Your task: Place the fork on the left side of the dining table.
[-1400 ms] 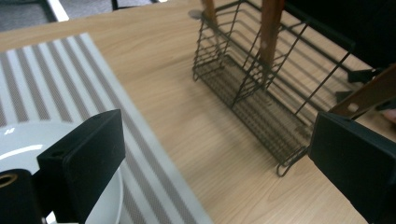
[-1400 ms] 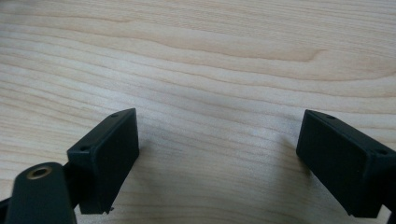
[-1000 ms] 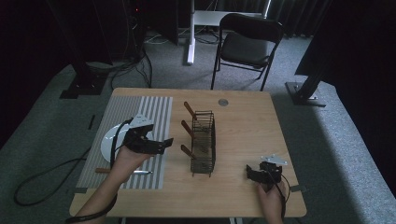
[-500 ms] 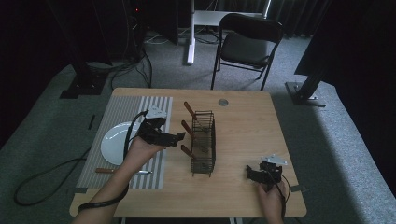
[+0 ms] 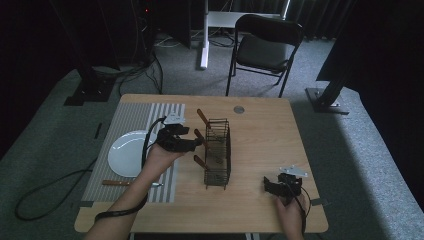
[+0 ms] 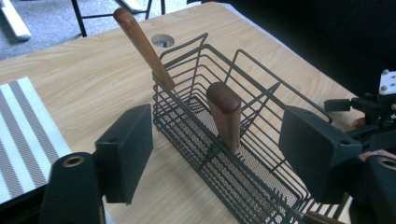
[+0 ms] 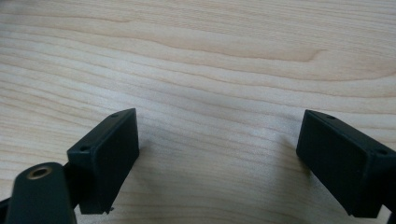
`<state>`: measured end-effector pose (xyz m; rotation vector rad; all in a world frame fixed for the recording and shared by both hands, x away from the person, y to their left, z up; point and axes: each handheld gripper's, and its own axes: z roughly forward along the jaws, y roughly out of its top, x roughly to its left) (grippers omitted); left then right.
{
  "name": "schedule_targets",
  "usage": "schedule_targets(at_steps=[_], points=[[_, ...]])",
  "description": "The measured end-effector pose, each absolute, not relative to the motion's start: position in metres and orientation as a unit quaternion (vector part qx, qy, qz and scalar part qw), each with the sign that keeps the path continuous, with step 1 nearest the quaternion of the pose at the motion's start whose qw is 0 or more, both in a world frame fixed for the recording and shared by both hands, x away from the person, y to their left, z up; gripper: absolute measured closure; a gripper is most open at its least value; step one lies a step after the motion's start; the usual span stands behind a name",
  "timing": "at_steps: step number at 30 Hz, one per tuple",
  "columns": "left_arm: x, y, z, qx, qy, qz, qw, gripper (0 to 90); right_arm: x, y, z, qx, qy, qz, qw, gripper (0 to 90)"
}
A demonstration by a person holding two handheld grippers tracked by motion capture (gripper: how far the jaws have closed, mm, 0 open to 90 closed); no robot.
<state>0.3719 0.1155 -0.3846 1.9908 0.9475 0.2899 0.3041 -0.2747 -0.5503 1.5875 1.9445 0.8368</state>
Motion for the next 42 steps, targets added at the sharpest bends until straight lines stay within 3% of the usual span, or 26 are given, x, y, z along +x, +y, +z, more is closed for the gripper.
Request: schedule_targets(at_steps=[7,15,18,22,38,42], points=[[0.377,0.109,-0.393,0.807,0.381,0.097,0.440,42.2,0.304,-0.275,-0.550,0.582,0.712,0.306,0.245,12.7],[0.377,0.108,-0.404,0.796,0.385,0.072,0.461,63.5,0.304,-0.275,-0.550,0.582,0.712,0.306,0.245,12.7],[0.380,0.109,-0.407,0.790,0.391,0.056,0.469,64.6,0.304,-0.275,-0.550,0.583,0.712,0.306,0.244,12.7],[0.380,0.107,-0.409,0.788,0.392,0.057,0.471,72.4,0.304,-0.275,-0.550,0.582,0.712,0.306,0.245,12.6],[0.373,0.105,-0.404,0.795,0.376,0.068,0.471,75.8,0.304,-0.275,-0.550,0.583,0.712,0.306,0.244,12.7],[0.372,0.105,-0.401,0.796,0.375,0.067,0.470,80.8,0.304,-0.275,-0.550,0.583,0.712,0.306,0.245,12.7]])
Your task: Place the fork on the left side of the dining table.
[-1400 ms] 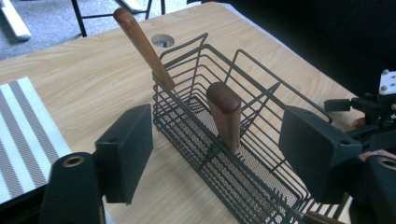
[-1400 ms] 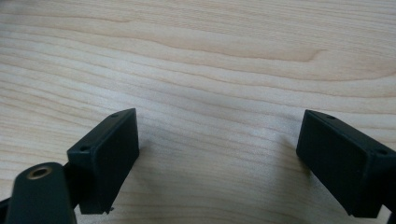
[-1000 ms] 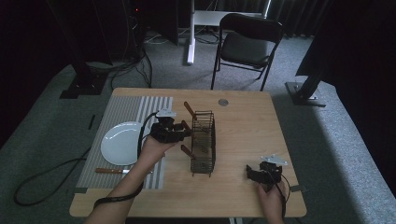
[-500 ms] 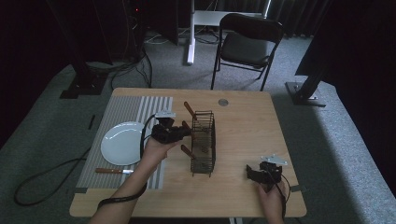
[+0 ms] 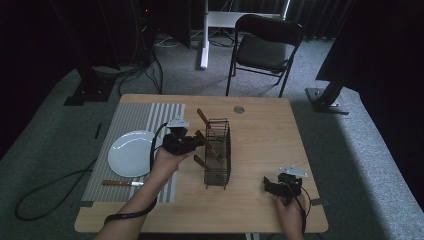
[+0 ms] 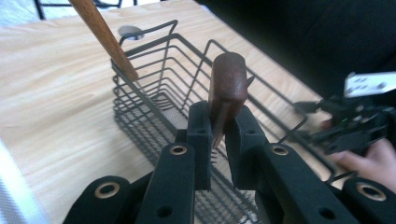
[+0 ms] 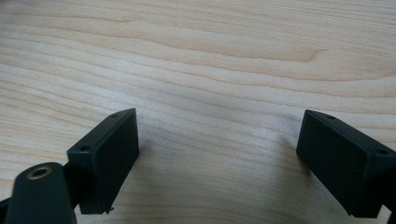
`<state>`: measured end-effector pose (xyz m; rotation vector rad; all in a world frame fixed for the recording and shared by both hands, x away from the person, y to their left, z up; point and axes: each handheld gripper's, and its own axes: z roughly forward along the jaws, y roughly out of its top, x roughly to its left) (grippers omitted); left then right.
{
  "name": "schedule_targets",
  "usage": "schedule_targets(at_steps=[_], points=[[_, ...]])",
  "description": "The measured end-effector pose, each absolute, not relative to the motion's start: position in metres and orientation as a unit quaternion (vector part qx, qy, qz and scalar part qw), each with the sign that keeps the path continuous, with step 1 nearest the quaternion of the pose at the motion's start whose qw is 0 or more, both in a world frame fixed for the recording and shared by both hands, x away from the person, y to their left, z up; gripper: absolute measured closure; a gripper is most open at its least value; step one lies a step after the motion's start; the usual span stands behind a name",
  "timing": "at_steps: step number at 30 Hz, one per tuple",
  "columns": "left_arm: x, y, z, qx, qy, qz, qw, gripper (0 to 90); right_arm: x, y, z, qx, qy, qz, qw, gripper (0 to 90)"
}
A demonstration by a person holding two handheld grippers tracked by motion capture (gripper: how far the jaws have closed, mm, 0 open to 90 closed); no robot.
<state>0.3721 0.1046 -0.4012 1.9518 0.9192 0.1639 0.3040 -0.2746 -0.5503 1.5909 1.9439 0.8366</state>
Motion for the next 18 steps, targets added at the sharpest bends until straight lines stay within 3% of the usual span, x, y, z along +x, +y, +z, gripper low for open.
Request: schedule_targets(at_steps=[18], points=[[0.354,0.117,-0.360,0.790,0.354,0.066,0.496,80.9,0.304,-0.275,-0.550,0.582,0.712,0.306,0.245,12.7]])
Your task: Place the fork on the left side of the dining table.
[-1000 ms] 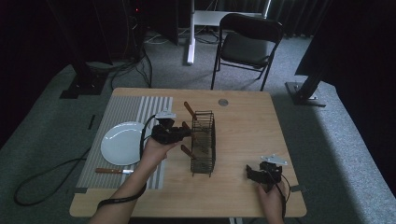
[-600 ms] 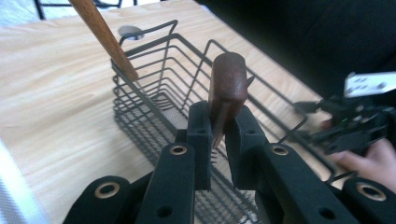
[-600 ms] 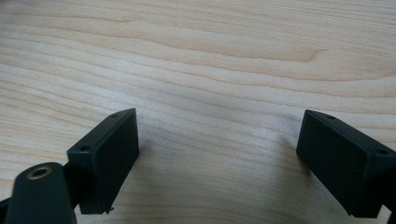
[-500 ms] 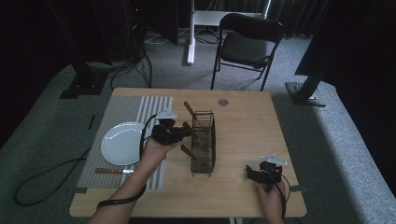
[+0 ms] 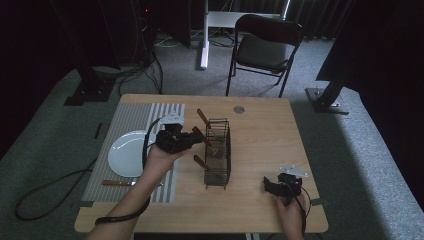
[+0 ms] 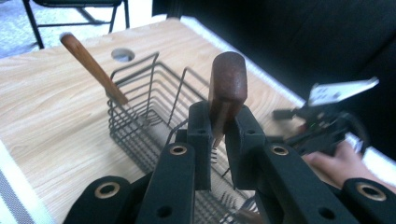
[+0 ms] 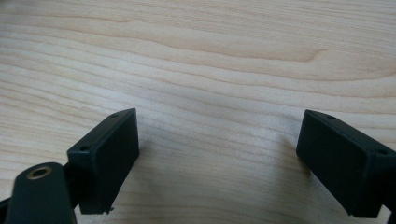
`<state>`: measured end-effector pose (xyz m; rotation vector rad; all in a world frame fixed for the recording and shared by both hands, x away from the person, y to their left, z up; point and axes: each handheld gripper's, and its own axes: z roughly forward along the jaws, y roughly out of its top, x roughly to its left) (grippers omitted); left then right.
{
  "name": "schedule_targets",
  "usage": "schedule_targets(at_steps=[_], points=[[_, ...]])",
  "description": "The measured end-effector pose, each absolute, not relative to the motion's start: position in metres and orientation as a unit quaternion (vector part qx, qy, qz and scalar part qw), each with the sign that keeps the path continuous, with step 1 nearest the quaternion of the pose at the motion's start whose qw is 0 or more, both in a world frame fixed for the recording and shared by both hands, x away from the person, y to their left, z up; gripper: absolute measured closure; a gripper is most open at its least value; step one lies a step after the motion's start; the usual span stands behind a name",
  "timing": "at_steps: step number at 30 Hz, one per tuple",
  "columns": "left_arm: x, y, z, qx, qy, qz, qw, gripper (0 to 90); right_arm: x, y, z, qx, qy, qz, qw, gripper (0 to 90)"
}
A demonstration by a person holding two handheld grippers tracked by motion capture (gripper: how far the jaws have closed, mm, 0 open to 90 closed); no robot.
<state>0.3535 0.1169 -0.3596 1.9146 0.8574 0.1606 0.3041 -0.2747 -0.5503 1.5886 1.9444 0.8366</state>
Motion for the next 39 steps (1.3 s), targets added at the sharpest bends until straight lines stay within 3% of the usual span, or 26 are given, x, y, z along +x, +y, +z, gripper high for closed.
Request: schedule_targets(at_steps=[21,39], points=[[0.331,0.154,-0.293,0.781,0.342,0.122,0.509,80.8,0.304,-0.275,-0.550,0.583,0.712,0.306,0.244,12.7],[0.353,0.213,-0.307,0.739,0.409,0.129,0.519,80.8,0.304,-0.275,-0.550,0.582,0.712,0.306,0.245,12.7]])
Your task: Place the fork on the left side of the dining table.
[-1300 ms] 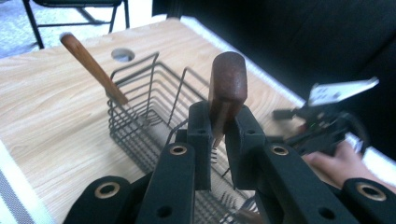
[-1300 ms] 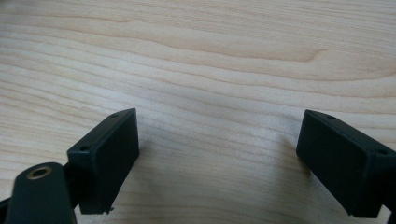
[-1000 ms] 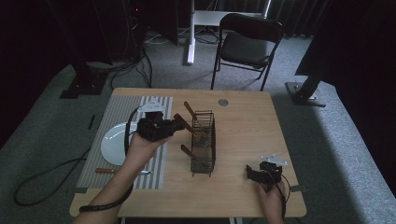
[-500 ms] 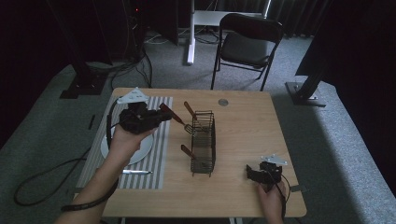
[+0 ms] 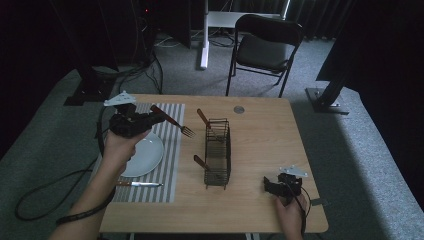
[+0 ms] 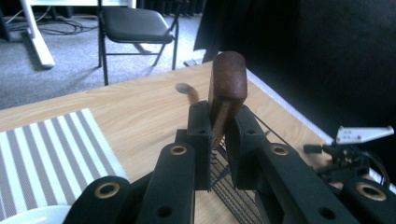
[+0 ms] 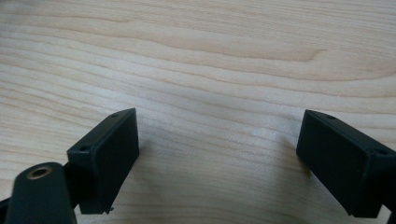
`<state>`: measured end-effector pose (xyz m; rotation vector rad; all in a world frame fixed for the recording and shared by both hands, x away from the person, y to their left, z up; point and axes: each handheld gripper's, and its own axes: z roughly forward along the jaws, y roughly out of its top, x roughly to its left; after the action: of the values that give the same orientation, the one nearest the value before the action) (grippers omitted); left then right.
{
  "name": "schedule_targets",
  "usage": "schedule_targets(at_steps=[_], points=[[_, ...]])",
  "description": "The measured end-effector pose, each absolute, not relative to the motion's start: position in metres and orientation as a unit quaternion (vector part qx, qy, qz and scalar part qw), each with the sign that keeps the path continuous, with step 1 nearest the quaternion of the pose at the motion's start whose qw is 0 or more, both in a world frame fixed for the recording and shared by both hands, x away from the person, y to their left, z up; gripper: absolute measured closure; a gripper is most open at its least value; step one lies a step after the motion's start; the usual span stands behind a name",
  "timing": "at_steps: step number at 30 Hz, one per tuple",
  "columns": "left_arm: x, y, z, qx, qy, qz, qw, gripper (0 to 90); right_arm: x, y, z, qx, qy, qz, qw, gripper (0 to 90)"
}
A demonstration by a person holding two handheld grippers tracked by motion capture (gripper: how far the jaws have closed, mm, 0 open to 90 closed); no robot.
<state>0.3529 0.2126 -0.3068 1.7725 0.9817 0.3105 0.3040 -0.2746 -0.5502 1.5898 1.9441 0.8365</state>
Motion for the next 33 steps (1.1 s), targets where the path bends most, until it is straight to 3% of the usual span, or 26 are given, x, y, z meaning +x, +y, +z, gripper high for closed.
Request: schedule_targets(at_steps=[21,33], points=[[0.368,0.279,-0.331,0.677,0.491,0.150,0.527,80.8,0.304,-0.275,-0.550,0.582,0.712,0.306,0.245,12.7],[0.383,0.301,-0.366,0.649,0.543,0.158,0.509,80.7,0.304,-0.275,-0.550,0.582,0.712,0.306,0.245,12.7]])
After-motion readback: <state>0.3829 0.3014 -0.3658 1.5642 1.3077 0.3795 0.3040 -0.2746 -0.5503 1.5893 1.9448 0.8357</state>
